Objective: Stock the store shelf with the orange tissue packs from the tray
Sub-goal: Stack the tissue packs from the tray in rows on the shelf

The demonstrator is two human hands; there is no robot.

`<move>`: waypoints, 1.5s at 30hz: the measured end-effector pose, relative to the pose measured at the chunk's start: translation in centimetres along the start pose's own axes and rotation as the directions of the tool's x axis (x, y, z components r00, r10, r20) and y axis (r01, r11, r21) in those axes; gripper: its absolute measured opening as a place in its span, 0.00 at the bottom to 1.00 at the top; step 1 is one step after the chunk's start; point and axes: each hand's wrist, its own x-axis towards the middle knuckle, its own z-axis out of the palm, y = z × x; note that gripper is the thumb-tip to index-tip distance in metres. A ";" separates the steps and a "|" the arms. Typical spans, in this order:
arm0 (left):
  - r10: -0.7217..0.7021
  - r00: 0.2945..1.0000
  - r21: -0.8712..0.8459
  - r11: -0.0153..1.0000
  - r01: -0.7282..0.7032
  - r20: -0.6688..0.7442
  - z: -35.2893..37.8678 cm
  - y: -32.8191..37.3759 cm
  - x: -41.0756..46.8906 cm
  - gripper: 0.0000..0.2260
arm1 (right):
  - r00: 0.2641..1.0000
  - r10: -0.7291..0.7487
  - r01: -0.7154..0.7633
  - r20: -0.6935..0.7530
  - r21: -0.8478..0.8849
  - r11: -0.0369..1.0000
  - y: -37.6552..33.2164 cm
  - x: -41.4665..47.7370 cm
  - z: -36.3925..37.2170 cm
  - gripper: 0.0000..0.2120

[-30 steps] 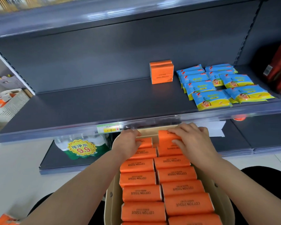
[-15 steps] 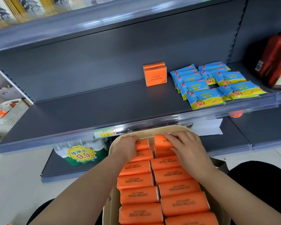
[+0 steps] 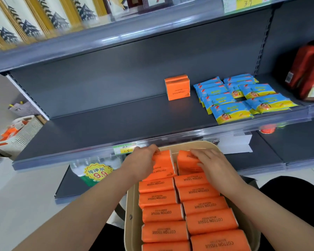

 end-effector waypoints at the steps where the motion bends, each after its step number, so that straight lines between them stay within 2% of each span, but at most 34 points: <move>1: -0.003 1.000 0.001 1.000 0.003 0.007 0.3 0.0 -0.2 0.18 | 0.999 0.008 -0.008 0.036 -0.011 1.000 0.0 0.0 0.0 0.23; 3: -0.011 1.000 0.008 1.000 0.011 -0.018 0.5 -0.1 -0.4 0.19 | 0.998 0.003 0.001 0.069 -0.066 0.998 -0.2 -0.1 0.2 0.25; 5: -0.019 0.999 -0.007 1.000 0.019 -0.040 0.4 -0.1 -0.5 0.19 | 0.999 -0.024 0.028 0.040 -0.106 0.994 -0.3 -0.1 0.1 0.26; 8: -0.051 0.994 -0.080 0.996 0.043 -0.096 -0.3 0.0 -0.2 0.19 | 0.998 -0.050 0.045 -0.034 -0.131 0.990 -0.2 0.4 -0.5 0.28; 13: -0.102 0.963 -0.221 0.974 0.047 -0.248 -2.1 0.1 1.9 0.19 | 0.975 -0.013 -0.018 -0.223 -0.135 0.991 0.9 4.4 -3.0 0.29; 16: -0.142 0.928 -0.220 0.973 0.067 -0.345 -3.6 0.4 3.9 0.18 | 0.951 -0.008 -0.040 -0.309 -0.151 0.988 1.8 7.9 -4.5 0.29; 19: -0.175 0.907 -0.183 0.977 0.111 -0.384 -4.8 0.4 6.4 0.17 | 0.937 -0.011 -0.060 -0.350 -0.191 0.980 3.2 11.0 -5.1 0.26; 21: -0.186 0.907 -0.135 0.980 0.145 -0.379 -5.2 0.1 8.2 0.17 | 0.940 0.002 -0.071 -0.340 -0.192 0.979 4.3 12.6 -4.8 0.26; 24: -0.191 0.923 -0.070 0.982 0.178 -0.334 -5.4 -0.5 10.7 0.17 | 0.969 0.022 -0.072 -0.248 -0.193 0.979 5.6 13.9 -3.5 0.29; 29: -0.136 0.955 0.036 0.988 0.150 -0.264 -5.0 -0.6 14.9 0.18 | 0.980 -0.015 -0.036 -0.199 -0.251 0.967 7.3 13.9 -1.8 0.30; 36: -0.115 0.964 -0.045 0.993 0.107 -0.240 -5.1 2.0 22.4 0.18 | 0.971 -0.039 -0.026 -0.237 -0.265 0.964 9.5 15.0 -1.0 0.33; 41: -0.021 0.957 0.005 1.000 0.023 -0.290 -5.1 3.8 27.7 0.19 | 0.968 -0.029 -0.029 -0.250 -0.228 0.973 10.5 16.5 -0.6 0.30; 45: -0.010 0.944 0.007 1.000 0.013 -0.329 -5.2 4.6 30.6 0.20 | 0.968 -0.011 -0.041 -0.252 -0.201 0.979 10.6 16.9 -0.2 0.30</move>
